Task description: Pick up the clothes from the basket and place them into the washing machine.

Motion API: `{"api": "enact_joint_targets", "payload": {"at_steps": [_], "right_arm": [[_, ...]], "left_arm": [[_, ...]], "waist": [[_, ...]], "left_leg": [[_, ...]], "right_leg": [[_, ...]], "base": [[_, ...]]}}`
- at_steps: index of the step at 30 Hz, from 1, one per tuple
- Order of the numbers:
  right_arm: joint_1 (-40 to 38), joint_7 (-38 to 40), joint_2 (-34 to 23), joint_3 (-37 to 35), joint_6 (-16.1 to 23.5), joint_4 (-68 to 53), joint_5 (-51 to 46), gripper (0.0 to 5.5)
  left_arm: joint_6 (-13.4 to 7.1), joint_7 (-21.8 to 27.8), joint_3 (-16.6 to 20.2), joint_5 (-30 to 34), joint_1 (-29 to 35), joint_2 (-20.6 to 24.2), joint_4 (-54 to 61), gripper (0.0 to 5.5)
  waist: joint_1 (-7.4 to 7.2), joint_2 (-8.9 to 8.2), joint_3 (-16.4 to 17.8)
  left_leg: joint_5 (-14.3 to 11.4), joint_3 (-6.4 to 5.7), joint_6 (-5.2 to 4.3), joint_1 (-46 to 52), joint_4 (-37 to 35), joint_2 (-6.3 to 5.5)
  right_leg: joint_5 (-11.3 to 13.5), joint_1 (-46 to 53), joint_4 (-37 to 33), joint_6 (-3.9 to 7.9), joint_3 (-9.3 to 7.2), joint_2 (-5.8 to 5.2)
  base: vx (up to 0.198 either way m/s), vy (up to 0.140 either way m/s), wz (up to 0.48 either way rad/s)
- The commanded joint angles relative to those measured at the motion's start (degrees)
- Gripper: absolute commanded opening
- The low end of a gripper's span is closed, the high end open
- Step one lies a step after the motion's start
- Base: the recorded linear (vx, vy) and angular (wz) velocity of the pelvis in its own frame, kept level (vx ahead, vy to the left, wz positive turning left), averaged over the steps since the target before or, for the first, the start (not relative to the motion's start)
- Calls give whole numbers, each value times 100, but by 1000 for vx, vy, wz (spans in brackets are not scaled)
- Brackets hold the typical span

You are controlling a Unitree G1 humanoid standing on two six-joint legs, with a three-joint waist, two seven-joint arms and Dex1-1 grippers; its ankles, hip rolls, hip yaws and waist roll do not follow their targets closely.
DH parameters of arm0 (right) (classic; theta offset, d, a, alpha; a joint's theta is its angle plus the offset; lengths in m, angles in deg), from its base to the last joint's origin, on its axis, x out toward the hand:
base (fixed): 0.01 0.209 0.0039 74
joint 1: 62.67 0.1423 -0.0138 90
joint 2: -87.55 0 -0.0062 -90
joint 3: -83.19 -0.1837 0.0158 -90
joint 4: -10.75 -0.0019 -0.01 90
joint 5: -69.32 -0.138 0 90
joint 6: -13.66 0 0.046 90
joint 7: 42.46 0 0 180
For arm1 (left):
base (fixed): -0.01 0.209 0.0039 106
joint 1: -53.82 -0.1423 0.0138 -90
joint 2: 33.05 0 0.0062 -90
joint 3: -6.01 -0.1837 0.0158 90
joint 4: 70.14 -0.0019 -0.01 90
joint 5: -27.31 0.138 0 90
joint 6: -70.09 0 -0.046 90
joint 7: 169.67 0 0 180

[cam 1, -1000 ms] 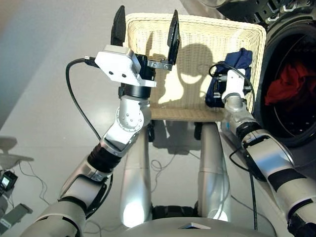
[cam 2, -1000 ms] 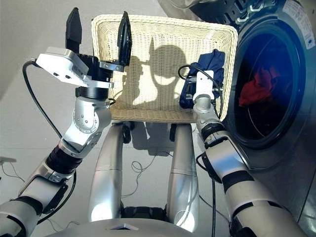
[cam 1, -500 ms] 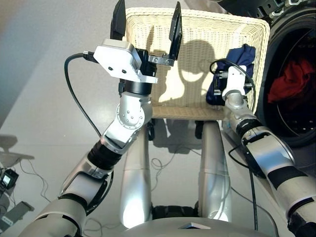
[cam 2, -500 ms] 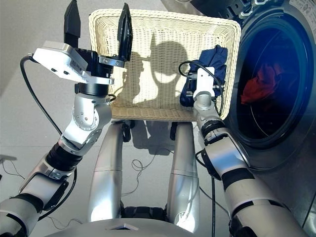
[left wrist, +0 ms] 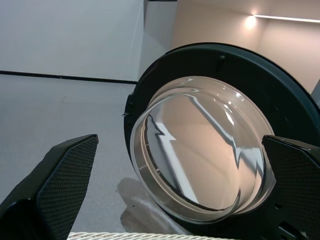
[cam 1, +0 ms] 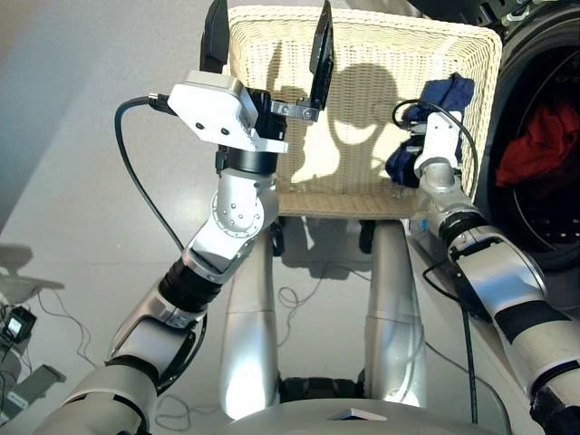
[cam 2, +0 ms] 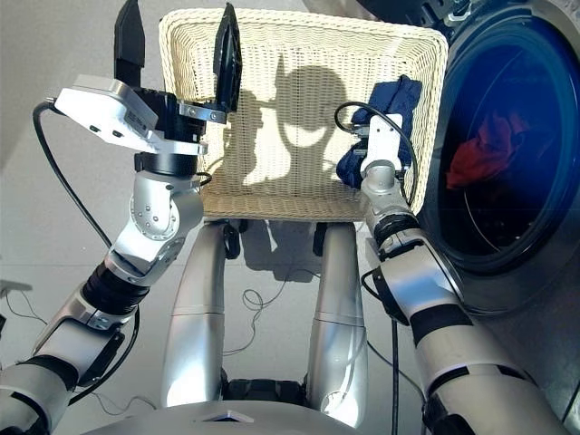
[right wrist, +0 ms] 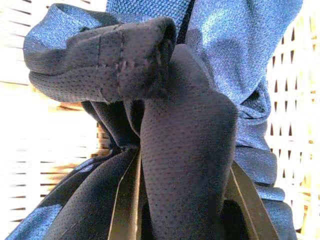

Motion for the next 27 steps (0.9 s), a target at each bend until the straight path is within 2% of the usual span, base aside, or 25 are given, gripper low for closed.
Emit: {"api": "enact_joint_targets", "payload": {"at_steps": [1,5,8,11,13,18,21,24,27], "right_arm": [[-249,-42,21,31,207,-356,-544,0],[-808,-121,106,-68,521,-1348,-1211,0],[-1570,-284,-51,-85,820,-2888,-1580,0],[-2411,-529,-266,-357,1161,-4269,-1922,0],[-2871,-478,-300,-805,1483,-4944,-1934,0],[-3222,459,-43,-1952,2358,-5713,-1517,0],[-3371,925,52,-2355,2633,-6314,-1139,0],[-3218,1756,-26,-2582,2684,-6196,-298,0],[-3014,2606,-105,-2765,2537,-5846,412,0]], "left_arm": [[-206,-40,329,96,-61,63,824,550],[-218,-72,453,128,-194,130,873,550],[-233,-94,560,197,-336,220,901,550],[-309,-129,617,260,-477,275,920,550],[-328,-182,654,361,-521,301,918,550],[-431,-350,847,535,-570,368,945,550],[-452,-456,929,597,-598,366,1065,550],[-462,-599,916,700,-569,375,1085,550],[-457,-769,881,861,-518,399,1087,550]], "waist": [[-42,252,-89],[-171,117,-89],[-268,1,-89],[-336,-77,-89],[-377,-108,-89],[-440,-73,-89],[-463,-82,-89],[-461,-64,-89],[-436,-34,-89]], "left_leg": [[-457,212,171,152,317,-6],[-435,204,162,169,273,-4],[-420,187,158,142,281,1],[-406,159,164,137,277,8],[-417,138,180,116,307,-1],[-475,115,216,144,341,-10],[-512,119,236,152,360,-21],[-534,118,248,144,398,-20],[-556,103,254,144,429,-23]], "right_leg": [[-60,417,-348,106,-191,8],[-59,456,-394,106,-198,8],[-46,446,-399,106,-207,6],[-53,443,-388,123,-208,3],[-61,443,-371,132,-209,-6],[-125,435,-301,142,-207,14],[-153,440,-274,147,-196,22],[-180,427,-219,151,-194,29],[-192,436,-198,156,-196,16]], "base": [[0,0,0],[0,0,0],[0,0,0],[0,0,0],[0,0,0],[0,0,0],[0,0,0],[0,0,0],[0,0,0]]}}
